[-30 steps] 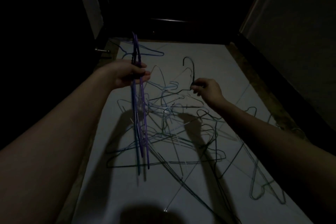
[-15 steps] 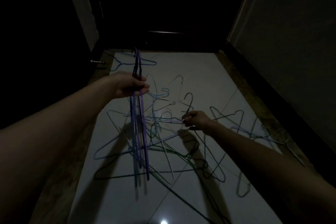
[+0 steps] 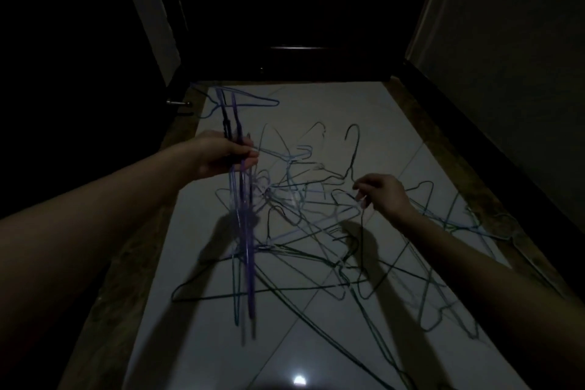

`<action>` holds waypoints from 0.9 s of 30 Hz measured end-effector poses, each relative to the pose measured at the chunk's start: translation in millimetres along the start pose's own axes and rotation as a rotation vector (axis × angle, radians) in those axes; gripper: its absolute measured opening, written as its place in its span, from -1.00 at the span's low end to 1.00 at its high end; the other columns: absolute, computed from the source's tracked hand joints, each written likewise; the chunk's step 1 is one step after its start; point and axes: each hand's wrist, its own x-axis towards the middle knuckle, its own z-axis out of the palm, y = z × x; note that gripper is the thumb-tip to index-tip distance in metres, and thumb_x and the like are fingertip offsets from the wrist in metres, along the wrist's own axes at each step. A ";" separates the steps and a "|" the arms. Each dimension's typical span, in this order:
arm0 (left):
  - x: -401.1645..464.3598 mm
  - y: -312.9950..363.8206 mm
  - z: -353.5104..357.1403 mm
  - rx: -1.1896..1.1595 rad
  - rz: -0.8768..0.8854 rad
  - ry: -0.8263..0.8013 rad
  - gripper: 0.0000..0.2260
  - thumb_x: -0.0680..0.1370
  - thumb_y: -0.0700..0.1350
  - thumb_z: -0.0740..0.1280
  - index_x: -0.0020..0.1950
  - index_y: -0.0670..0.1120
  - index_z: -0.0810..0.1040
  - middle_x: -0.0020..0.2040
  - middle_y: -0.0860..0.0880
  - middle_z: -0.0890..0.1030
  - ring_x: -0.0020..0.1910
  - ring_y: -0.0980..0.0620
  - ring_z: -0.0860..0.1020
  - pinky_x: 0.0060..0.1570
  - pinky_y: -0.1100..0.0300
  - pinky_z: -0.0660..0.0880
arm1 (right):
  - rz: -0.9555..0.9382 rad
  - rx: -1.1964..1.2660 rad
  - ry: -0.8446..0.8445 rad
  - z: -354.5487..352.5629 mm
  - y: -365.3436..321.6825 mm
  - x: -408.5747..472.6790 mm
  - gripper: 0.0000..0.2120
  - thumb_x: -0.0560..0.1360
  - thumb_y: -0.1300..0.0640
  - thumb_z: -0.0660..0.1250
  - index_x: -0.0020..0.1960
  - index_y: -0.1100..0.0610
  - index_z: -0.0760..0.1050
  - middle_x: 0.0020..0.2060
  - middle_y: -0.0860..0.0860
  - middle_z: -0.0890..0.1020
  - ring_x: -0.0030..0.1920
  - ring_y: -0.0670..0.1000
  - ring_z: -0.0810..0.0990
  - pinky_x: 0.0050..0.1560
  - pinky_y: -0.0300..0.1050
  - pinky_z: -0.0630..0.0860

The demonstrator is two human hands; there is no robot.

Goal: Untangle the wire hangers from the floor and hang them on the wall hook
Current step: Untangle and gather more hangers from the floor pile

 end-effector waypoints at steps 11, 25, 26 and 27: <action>11.0 -15.2 -15.1 -0.060 -0.002 0.065 -0.86 0.56 -0.39 0.19 -0.07 -0.20 0.48 -0.03 -0.20 0.58 -0.28 0.02 0.65 -0.42 0.27 0.57 | -0.116 0.053 0.177 -5.0 -2.4 3.3 -0.82 0.55 0.34 0.16 -0.09 0.28 0.54 -0.35 0.15 0.54 -0.48 -0.01 0.48 -0.37 -0.24 0.46; 8.7 -29.2 -19.0 0.044 -0.017 0.081 -0.85 0.57 -0.40 0.16 -0.07 -0.20 0.46 0.03 -0.26 0.54 -0.36 0.01 0.59 -0.44 0.29 0.54 | -0.088 0.031 -0.088 51.7 2.9 -22.1 -0.81 0.55 0.37 0.16 -0.16 0.25 0.52 -0.44 0.07 0.51 -0.59 -0.18 0.44 -0.48 -0.39 0.37; 8.2 -30.4 -19.1 0.046 -0.025 0.080 -0.85 0.57 -0.40 0.16 -0.07 -0.19 0.45 0.01 -0.25 0.54 -0.38 0.01 0.60 -0.45 0.29 0.54 | -0.086 0.037 -0.054 53.5 2.6 -21.8 -0.80 0.55 0.36 0.17 -0.18 0.25 0.51 -0.45 0.05 0.50 -0.59 -0.18 0.44 -0.46 -0.37 0.39; 8.3 -31.4 -19.4 0.041 -0.030 0.081 -0.85 0.57 -0.40 0.16 -0.07 -0.19 0.45 -0.01 -0.23 0.54 -0.42 0.04 0.61 -0.47 0.30 0.53 | -0.063 0.064 0.005 53.0 2.0 -20.5 -0.80 0.54 0.36 0.16 -0.18 0.25 0.52 -0.46 0.05 0.50 -0.60 -0.18 0.43 -0.46 -0.36 0.39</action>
